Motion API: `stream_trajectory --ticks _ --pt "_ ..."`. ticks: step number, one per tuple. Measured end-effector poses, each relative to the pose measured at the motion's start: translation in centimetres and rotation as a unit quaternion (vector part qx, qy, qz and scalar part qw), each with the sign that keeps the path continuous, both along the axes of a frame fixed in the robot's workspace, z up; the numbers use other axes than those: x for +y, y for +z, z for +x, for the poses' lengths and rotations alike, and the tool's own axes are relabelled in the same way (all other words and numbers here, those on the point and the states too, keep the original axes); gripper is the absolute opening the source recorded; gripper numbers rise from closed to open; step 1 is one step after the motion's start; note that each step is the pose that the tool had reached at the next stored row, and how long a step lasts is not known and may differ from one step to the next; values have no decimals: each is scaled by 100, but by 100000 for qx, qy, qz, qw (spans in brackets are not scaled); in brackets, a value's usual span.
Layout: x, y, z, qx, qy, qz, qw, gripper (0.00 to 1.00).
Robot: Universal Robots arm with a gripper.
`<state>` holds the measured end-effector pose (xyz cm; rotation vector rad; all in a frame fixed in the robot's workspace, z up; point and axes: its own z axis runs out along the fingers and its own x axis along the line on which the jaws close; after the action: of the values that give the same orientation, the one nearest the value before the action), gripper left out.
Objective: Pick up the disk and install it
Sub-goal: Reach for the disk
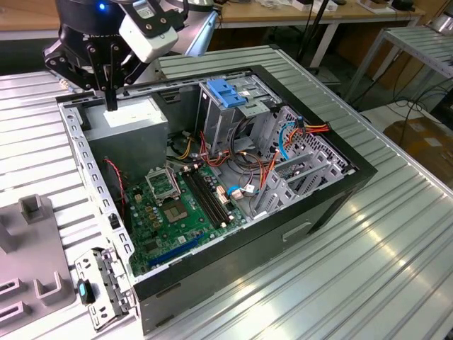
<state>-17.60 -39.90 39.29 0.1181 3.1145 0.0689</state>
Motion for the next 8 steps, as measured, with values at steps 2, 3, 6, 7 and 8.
stream_trajectory --ticks 2,3,6,7,8 --pt "0 0 -6 1 -1 -1 100000 11" --pt "0 0 -10 1 -2 -1 100000 11" --pt "0 0 -18 1 0 -2 100000 11" --pt "0 0 -21 0 -1 0 100000 11" --pt "0 -1 -24 -1 0 2 100000 11"
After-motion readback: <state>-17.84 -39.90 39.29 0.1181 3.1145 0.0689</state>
